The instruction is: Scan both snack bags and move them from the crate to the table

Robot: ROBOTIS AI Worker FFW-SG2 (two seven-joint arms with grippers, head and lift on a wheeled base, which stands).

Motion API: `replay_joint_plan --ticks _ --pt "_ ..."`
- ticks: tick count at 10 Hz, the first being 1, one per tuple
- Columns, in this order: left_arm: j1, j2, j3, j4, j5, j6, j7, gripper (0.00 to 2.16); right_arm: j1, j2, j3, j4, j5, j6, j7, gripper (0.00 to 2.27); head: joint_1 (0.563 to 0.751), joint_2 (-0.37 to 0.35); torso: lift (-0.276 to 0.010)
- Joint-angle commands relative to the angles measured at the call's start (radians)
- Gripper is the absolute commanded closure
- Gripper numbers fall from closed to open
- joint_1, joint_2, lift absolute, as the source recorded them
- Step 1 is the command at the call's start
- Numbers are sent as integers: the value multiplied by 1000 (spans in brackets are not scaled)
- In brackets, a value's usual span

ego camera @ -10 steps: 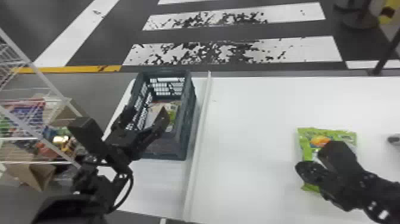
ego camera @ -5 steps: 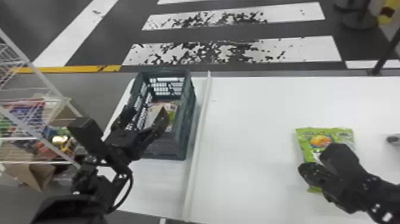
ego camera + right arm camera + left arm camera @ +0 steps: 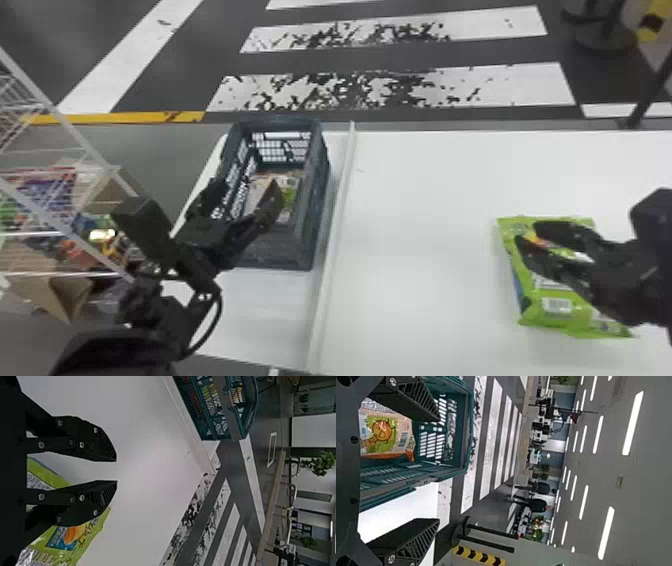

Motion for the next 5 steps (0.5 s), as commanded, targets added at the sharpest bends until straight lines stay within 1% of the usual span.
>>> replay_joint_plan --ticks 1,2,3,4,5 --pt "3 0 2 -12 1 6 0 100 1 35 -126 -8 -69 18 -6 63 695 172 -88" --pt "3 0 0 -12 0 6 0 100 -1 57 -193 17 -70 21 -14 66 695 156 -88" --pt "1 1 0 -9 0 10 0 100 -10 71 -261 69 -78 6 -23 66 695 112 -88" --pt "-2 0 0 -7 0 10 0 100 -32 80 -314 138 -81 -6 -26 73 695 54 -88" --pt "-2 0 -1 -6 0 10 0 100 -55 78 -348 216 -81 -43 -26 73 695 -5 -88"
